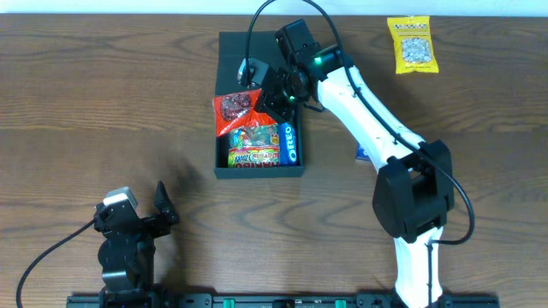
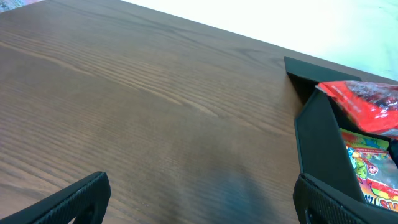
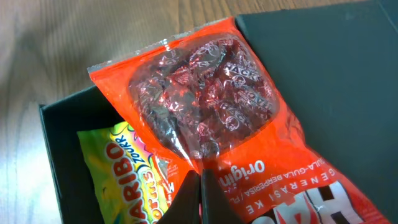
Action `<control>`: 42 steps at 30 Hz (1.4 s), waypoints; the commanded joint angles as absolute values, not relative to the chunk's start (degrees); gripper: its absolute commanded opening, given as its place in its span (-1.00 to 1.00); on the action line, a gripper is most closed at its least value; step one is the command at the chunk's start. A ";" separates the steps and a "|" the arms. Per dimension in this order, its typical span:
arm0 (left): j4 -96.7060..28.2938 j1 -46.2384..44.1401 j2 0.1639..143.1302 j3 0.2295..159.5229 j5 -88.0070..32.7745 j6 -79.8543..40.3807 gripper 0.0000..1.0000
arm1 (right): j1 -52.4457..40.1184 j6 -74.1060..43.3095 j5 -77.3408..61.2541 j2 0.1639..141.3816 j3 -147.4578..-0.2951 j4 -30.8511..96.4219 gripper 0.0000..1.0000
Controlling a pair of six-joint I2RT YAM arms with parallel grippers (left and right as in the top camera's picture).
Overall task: Pack container
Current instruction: 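Carry the red Hacks bag into the box and push it down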
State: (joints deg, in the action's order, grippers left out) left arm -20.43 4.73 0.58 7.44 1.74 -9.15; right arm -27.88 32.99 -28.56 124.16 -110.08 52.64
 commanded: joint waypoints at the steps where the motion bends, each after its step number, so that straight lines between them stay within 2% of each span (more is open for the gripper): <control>1: -20.86 4.84 0.27 6.22 2.31 -8.58 0.91 | -27.88 31.16 -28.49 124.86 -109.60 52.71 -0.01; 2: -20.86 4.84 0.27 6.22 2.31 -8.58 0.90 | -27.83 30.22 -28.49 124.75 -109.62 52.40 0.72; 3: -20.86 4.84 0.27 6.22 2.31 -8.58 0.90 | -27.83 29.43 -28.49 124.40 -109.62 51.99 0.89; 6: -20.86 4.84 0.27 6.22 2.31 -8.58 0.91 | -27.49 27.27 -28.53 123.17 -109.91 50.68 0.88; 10: -20.86 4.84 0.27 6.22 2.31 -8.58 0.91 | -27.03 27.03 -28.53 120.99 -109.93 48.90 0.69; 11: -20.86 4.84 0.27 6.22 2.31 -8.58 0.91 | -27.03 27.05 -28.51 120.84 -109.93 48.64 0.54; 13: -20.86 4.84 0.27 6.22 2.31 -8.58 0.91 | -27.03 27.33 -28.51 121.19 -109.93 48.56 0.04; 14: -20.86 4.84 0.27 6.22 2.31 -8.58 0.90 | -27.03 27.46 -28.49 121.82 -109.93 48.38 -0.28; 15: -20.86 4.84 0.27 6.22 2.31 -8.58 0.91 | -27.11 27.49 -28.49 122.54 -109.91 47.97 -0.49; 17: -20.86 4.84 0.27 6.22 2.31 -8.58 0.91 | -27.18 27.44 -28.49 124.60 -109.91 46.26 -0.76; 18: -20.86 4.84 0.27 6.22 2.31 -8.58 0.90 | -27.18 27.40 -28.56 125.64 -109.91 45.32 -0.81; 22: -20.86 4.84 0.27 6.22 2.31 -8.58 0.90 | -27.31 25.82 -29.39 129.95 -109.91 42.22 -0.97; 33: -20.86 4.84 0.27 6.22 2.31 -8.58 0.90 | -27.51 23.97 -30.22 135.87 -109.91 42.57 -0.98; 42: -20.86 4.84 0.27 6.22 2.31 -8.58 0.91 | -27.46 22.50 -32.12 129.69 -110.74 40.36 -0.97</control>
